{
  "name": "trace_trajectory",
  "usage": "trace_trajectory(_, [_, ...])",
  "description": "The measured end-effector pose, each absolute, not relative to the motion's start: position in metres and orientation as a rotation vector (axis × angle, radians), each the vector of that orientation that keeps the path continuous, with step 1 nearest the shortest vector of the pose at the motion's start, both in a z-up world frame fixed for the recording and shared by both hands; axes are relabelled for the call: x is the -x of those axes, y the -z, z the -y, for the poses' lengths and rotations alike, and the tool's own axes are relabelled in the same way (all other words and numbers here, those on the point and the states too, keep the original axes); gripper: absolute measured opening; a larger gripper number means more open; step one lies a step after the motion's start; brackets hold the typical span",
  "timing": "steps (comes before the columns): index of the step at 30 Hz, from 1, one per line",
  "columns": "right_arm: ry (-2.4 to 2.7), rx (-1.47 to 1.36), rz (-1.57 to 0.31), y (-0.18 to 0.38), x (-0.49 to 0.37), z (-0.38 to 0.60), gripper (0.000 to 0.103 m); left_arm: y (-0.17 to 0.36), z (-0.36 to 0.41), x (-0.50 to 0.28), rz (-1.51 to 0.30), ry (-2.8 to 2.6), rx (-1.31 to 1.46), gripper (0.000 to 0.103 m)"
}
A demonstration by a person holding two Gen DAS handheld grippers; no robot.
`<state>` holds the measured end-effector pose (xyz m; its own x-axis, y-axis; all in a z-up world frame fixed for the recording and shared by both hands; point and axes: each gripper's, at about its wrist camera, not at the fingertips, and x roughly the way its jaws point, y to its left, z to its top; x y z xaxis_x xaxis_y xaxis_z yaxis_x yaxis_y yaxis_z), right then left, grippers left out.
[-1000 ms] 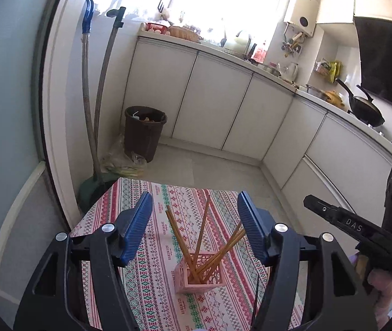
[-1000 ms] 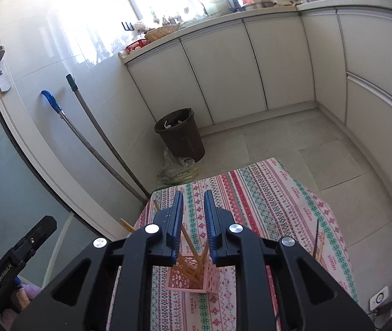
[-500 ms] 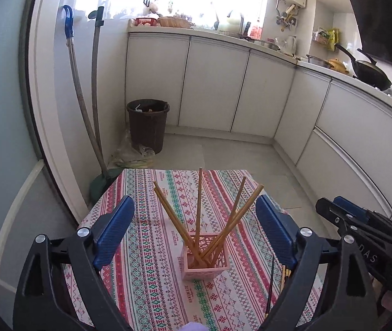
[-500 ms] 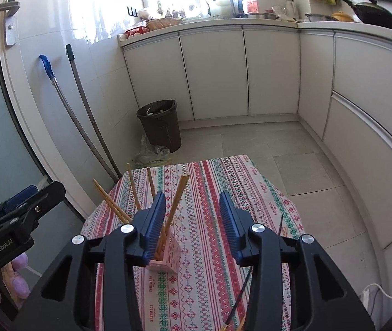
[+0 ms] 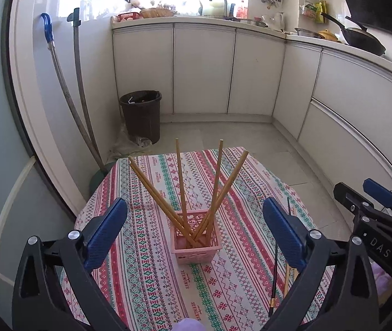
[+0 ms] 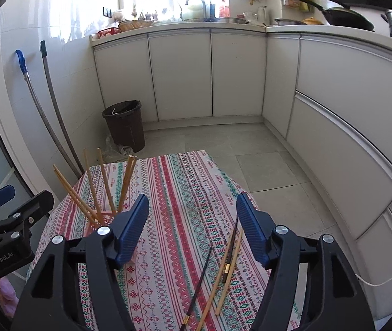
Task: Organize utensils
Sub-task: 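Move both open tools back to the chopsticks on the cloth, then close the left tool on the black chopstick lying on the cloth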
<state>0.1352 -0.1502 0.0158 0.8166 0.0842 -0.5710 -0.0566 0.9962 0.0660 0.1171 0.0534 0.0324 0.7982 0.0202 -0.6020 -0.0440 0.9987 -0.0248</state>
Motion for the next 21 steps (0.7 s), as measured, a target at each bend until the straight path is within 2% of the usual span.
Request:
trace_trajectory(3, [-0.033,-0.055,-0.602,-0.012,-0.131,0.159,0.084,-0.024,-0.046,-0.117,-0.668,-0.025,0.028,0.096])
trace_trajectory(5, [0.001,-0.058,-0.604,-0.007,-0.13,0.166,0.088,-0.018,-0.041,-0.118,-0.686,-0.013,0.026,0.096])
trace_trajectory(13, [0.149,-0.263,-0.589,-0.005,-0.122,0.241,0.095,0.025,0.0,-0.121,-0.812,0.087,-0.017,0.096])
trace_trajectory(21, [0.148,-0.429,-0.643,0.0,-0.123,0.302,0.096,0.103,0.079,-0.136,-1.034,0.241,-0.133,0.096])
